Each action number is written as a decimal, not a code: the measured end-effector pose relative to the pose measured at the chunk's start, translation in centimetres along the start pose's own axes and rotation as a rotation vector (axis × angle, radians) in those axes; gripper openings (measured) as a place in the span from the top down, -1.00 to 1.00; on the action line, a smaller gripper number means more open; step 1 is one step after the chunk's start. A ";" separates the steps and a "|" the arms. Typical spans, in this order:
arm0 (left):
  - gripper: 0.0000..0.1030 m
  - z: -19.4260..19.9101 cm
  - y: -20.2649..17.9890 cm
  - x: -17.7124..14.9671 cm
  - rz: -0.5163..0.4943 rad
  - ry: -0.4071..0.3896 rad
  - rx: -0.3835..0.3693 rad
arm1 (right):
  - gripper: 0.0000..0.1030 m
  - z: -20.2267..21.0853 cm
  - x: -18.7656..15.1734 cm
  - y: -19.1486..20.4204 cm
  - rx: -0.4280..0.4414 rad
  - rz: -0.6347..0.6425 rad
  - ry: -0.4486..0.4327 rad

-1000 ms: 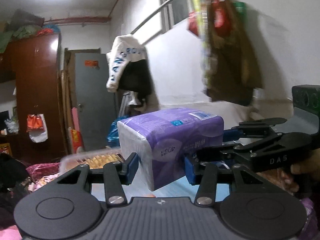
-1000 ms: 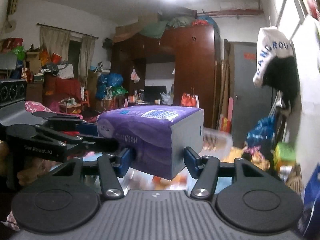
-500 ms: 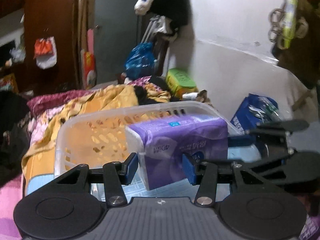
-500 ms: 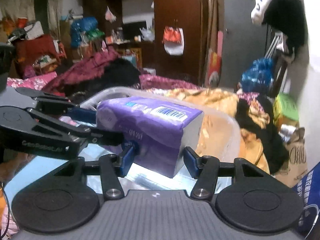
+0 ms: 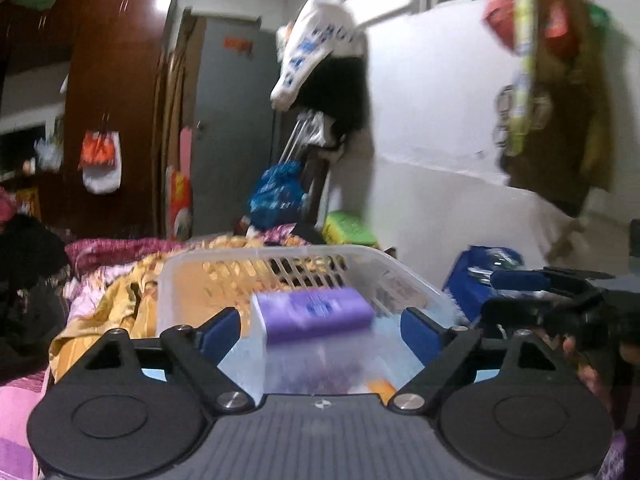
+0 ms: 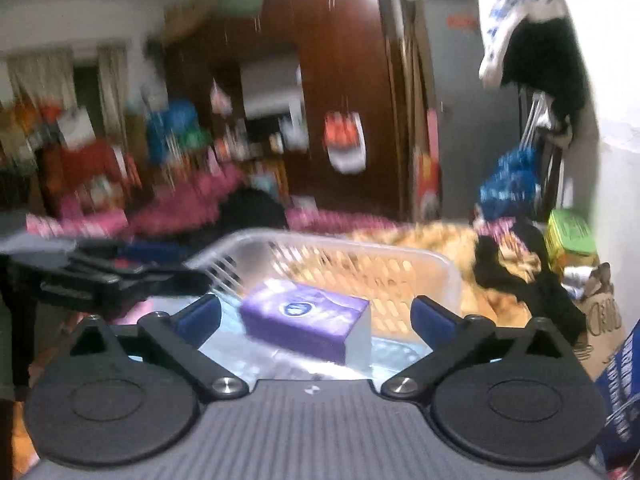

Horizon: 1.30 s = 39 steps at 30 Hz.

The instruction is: Organize objects

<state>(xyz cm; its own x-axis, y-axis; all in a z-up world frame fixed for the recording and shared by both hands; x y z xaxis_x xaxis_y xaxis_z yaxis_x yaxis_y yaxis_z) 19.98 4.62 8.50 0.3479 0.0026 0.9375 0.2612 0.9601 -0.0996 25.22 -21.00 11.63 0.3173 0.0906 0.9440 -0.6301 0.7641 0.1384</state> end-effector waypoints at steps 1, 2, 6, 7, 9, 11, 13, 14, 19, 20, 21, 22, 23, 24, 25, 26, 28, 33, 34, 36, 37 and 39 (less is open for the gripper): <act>-0.74 1.4 -0.3 -1.3 -0.012 -0.007 0.009 | -1.00 1.6 -1.4 -0.1 0.001 -0.016 -0.032; -0.74 2.3 -0.4 -2.6 -0.021 -0.010 0.025 | -1.00 2.8 -2.7 -0.1 -0.005 -0.035 -0.059; -0.74 3.6 -0.5 -6.6 0.014 -0.006 0.044 | -1.00 4.4 -8.3 -0.7 -0.032 -0.111 -0.070; -0.74 3.1 -0.6 -6.9 0.026 0.017 0.024 | -1.00 4.0 -9.2 -0.8 -0.039 -0.126 -0.061; -0.74 1.3 -1.0 -7.5 0.027 0.073 0.009 | -1.00 2.9 -9.7 -0.3 -0.039 -0.134 -0.035; -0.73 0.0 -2.0 -8.3 0.003 0.114 0.012 | -1.00 1.6 -10.0 0.6 -0.030 -0.121 0.001; -0.73 -1.2 -2.9 -9.0 0.000 0.150 0.010 | -0.97 0.6 -10.0 1.7 -0.035 -0.073 0.029; -0.71 -1.5 -3.1 -9.2 0.008 0.166 0.006 | -0.89 0.3 -9.9 2.0 -0.046 -0.054 0.038; -0.54 -3.8 -3.8 -10.2 0.017 0.245 0.036 | -0.50 -1.3 -10.9 2.4 -0.087 0.022 0.101; -0.50 -4.0 -3.7 -10.4 0.023 0.255 0.044 | -0.43 -1.4 -11.0 2.5 -0.091 0.025 0.108; -0.48 -4.2 -3.7 -10.5 0.028 0.265 0.052 | -0.40 -1.5 -11.0 2.5 -0.104 0.033 0.112; -0.43 -4.5 -3.7 -10.7 0.032 0.272 0.062 | -0.34 -1.7 -11.0 2.5 -0.115 0.044 0.119; -0.34 -4.7 -3.7 -10.7 0.034 0.278 0.070 | -0.31 -1.8 -11.2 2.4 -0.119 0.050 0.127; -0.28 -4.9 -3.6 -10.9 0.036 0.286 0.076 | -0.27 -2.0 -11.3 2.3 -0.122 0.049 0.137; -0.15 -5.2 -3.7 -11.0 0.036 0.295 0.078 | -0.22 -2.1 -11.5 2.4 -0.116 0.049 0.145; 0.01 -5.4 -3.7 -11.2 0.032 0.306 0.079 | -0.18 -2.0 -12.0 2.7 -0.114 0.055 0.149; 0.02 -5.5 -3.8 -11.4 0.028 0.293 0.084 | -0.13 -1.9 -12.0 2.8 -0.115 0.064 0.145; 0.04 -3.8 -3.4 -10.8 0.048 0.201 0.060 | -0.09 -0.2 -11.8 2.3 -0.105 0.051 0.095; 0.04 -3.1 -3.2 -10.4 0.053 0.176 0.052 | -0.08 0.2 -11.7 2.2 -0.103 0.045 0.081; 0.04 -2.0 -3.0 -9.8 0.053 0.129 0.045 | -0.07 1.0 -11.2 1.8 -0.090 0.030 0.054; 0.04 -1.7 -2.9 -9.6 0.055 0.115 0.043 | -0.07 1.4 -11.0 1.7 -0.086 0.026 0.042; 0.04 -1.0 -2.7 -9.2 0.063 0.085 0.027 | -0.07 2.0 -10.5 1.5 -0.084 0.025 0.022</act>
<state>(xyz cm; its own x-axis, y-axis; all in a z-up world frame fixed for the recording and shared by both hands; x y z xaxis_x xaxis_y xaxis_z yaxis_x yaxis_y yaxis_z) 16.96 1.74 -0.20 0.4382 0.0408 0.8980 0.2122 0.9660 -0.1475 19.57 -22.08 2.57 0.3184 0.1235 0.9399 -0.5763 0.8124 0.0885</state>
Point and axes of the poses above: each gripper's, at about its wrist camera, not at the fingertips, and z roughly against the way its jaws point, y to its left, x to its top, the point moved 5 cm from there along -z, roughly the way its jaws point, and after that the axes turned 1 degree about -x, right-handed, at the moved point
